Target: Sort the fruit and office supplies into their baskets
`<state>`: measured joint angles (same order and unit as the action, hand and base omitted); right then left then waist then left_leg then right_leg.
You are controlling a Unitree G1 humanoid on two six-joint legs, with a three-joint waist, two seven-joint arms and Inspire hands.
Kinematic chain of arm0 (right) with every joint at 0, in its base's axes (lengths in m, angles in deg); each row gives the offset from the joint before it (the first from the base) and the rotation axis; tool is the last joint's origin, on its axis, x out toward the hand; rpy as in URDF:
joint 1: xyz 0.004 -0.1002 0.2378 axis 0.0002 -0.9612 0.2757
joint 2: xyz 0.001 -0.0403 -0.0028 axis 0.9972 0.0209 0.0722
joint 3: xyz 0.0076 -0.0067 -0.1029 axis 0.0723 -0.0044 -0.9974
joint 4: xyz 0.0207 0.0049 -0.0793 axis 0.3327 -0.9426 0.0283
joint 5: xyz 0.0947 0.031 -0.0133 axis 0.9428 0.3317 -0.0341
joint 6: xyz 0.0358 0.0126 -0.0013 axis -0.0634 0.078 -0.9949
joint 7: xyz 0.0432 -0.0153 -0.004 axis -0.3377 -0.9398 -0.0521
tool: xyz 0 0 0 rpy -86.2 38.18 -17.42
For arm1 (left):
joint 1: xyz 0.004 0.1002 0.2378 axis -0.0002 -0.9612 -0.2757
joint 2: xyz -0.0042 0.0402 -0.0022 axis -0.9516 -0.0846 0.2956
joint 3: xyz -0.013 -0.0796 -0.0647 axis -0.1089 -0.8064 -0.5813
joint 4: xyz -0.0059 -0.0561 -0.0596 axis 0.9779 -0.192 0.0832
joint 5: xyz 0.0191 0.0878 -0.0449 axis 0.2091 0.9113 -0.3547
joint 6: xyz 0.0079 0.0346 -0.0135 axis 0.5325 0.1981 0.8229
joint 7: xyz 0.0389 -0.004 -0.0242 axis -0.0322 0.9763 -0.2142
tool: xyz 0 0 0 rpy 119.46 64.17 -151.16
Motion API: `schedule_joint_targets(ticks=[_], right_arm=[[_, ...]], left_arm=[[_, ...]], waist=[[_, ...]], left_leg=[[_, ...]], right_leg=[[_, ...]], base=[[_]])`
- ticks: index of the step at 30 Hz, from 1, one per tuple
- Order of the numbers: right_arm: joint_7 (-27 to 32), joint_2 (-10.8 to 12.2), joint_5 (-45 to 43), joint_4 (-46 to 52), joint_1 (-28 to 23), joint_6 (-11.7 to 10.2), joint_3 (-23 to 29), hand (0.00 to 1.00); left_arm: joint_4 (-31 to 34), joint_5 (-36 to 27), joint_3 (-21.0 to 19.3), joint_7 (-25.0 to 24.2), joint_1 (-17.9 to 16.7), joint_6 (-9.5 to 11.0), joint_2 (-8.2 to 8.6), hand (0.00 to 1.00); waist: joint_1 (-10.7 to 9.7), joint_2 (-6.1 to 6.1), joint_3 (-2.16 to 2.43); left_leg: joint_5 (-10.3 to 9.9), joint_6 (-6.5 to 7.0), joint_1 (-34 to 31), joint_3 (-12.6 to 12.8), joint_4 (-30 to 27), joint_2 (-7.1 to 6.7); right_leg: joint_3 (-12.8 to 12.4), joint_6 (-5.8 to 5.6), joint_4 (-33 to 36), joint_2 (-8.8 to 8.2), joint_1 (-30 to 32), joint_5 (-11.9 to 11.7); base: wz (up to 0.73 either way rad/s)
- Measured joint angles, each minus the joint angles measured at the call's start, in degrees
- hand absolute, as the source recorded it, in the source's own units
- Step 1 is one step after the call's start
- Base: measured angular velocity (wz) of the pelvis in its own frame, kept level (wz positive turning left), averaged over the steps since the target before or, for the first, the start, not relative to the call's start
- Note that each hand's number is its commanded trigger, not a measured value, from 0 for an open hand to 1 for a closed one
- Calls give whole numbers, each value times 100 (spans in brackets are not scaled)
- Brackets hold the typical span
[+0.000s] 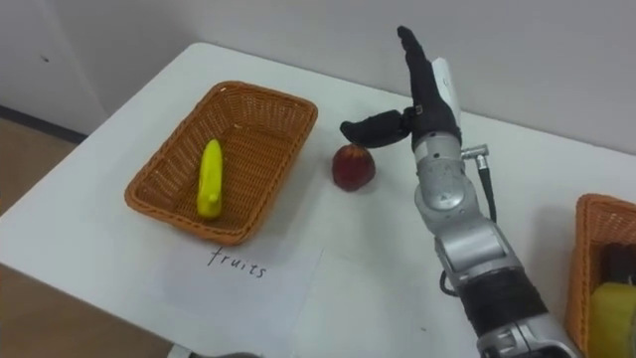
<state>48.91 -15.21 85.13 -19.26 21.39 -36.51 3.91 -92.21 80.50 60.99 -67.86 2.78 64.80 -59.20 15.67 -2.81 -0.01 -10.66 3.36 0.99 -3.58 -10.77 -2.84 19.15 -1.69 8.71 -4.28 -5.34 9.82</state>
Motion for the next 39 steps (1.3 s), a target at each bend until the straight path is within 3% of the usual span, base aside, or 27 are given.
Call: schedule_joint_targets(ticks=[10,12,34,39], right_arm=[[-3,-1,-1,-424,58,-67,10,0],[-4,-1,-2,-428,149,-116,10,0],[-265,181,-6,-427,170,-117,-12,0],[-383,185,-4,-426,170,-117,-12,0]], left_arm=[[1,-565,242,-2,55,1,-6,0],[-3,-594,323,-3,99,0,-8,0],[-34,-585,318,-1,136,13,-17,0],[-30,-586,338,-1,135,64,-49,0]], waist=[[-24,-21,-50],[-32,-16,-101],[12,-17,-96],[4,-47,-77]], left_leg=[[5,-2,-252,-3,-40,-5],[5,-2,-317,-9,-61,-6],[6,-3,-280,-28,-76,-7],[6,-3,-267,-20,-75,-6]], right_leg=[[148,1,3,-55,209,0],[161,2,1,-55,251,-1],[195,2,7,-61,227,-1],[194,2,18,-65,226,-2]], base=[[2],[2],[0],[0]])
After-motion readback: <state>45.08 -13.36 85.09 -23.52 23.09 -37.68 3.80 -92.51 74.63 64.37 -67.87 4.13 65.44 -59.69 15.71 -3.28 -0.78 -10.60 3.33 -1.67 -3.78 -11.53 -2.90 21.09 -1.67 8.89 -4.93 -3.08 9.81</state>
